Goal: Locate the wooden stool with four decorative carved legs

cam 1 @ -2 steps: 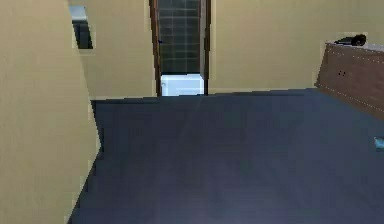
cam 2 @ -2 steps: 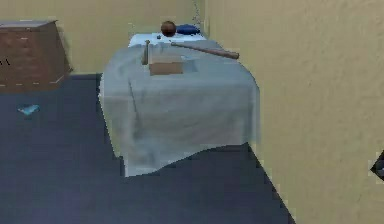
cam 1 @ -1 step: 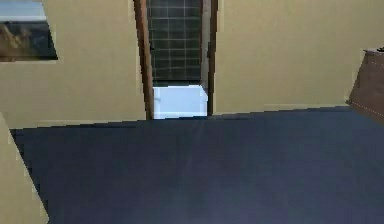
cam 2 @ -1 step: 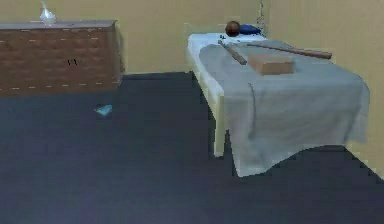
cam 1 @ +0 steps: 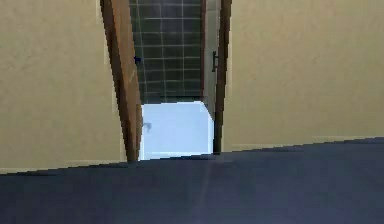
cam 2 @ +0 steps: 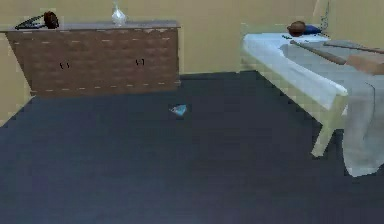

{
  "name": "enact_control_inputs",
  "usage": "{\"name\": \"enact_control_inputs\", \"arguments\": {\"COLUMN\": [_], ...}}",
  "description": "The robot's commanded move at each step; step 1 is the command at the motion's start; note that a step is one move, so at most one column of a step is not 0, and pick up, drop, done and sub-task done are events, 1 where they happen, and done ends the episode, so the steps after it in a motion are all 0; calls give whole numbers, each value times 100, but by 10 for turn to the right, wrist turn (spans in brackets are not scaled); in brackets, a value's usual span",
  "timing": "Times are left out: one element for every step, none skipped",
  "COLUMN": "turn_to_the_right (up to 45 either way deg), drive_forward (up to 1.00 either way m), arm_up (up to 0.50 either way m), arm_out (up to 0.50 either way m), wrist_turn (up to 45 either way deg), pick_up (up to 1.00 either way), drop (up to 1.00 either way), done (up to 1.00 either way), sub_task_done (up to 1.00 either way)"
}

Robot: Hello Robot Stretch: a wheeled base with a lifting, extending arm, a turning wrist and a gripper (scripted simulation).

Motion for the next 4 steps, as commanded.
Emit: {"name": "enact_control_inputs", "arguments": {"turn_to_the_right": [0,0,30,0], "drive_forward": [100,70,0,35], "arm_up": [0,0,0,0], "arm_out": [0,0,0,0], "wrist_turn": [0,0,0,0], "pick_up": [0,0,0,0], "drop": [0,0,0,0], "done": [0,0,0,0], "sub_task_done": [0,0,0,0]}}
